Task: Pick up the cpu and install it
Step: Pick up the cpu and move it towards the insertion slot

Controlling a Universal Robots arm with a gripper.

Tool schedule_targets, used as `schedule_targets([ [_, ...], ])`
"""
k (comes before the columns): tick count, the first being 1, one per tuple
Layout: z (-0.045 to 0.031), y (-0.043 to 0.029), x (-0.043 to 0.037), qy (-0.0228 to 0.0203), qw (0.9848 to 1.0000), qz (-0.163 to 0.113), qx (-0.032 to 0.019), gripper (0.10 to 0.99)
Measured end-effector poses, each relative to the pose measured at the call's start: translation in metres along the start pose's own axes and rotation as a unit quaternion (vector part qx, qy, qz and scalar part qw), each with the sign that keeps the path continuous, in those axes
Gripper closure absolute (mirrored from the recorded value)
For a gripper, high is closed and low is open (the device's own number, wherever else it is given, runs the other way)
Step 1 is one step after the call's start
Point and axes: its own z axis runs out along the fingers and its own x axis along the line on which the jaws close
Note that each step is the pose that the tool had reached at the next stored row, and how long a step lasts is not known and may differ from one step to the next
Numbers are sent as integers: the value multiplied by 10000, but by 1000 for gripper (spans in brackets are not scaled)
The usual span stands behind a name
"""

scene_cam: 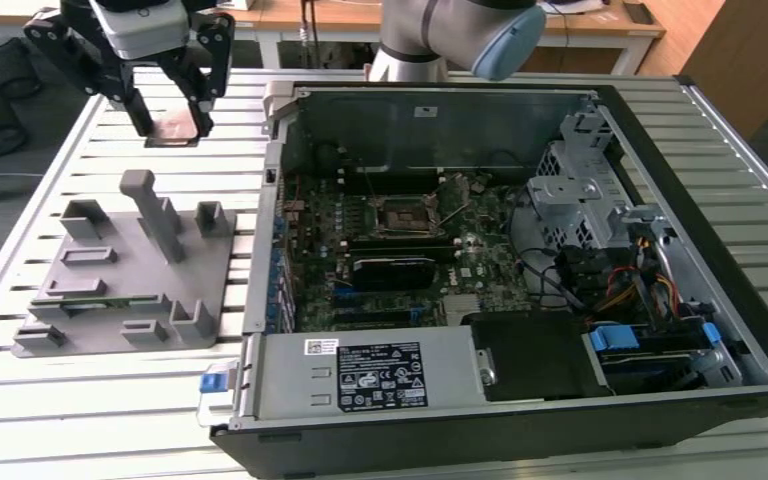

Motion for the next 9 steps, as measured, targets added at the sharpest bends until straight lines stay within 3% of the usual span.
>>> schedule_targets([
  [9,0,2,-126,0,10000,0,0,545],
])
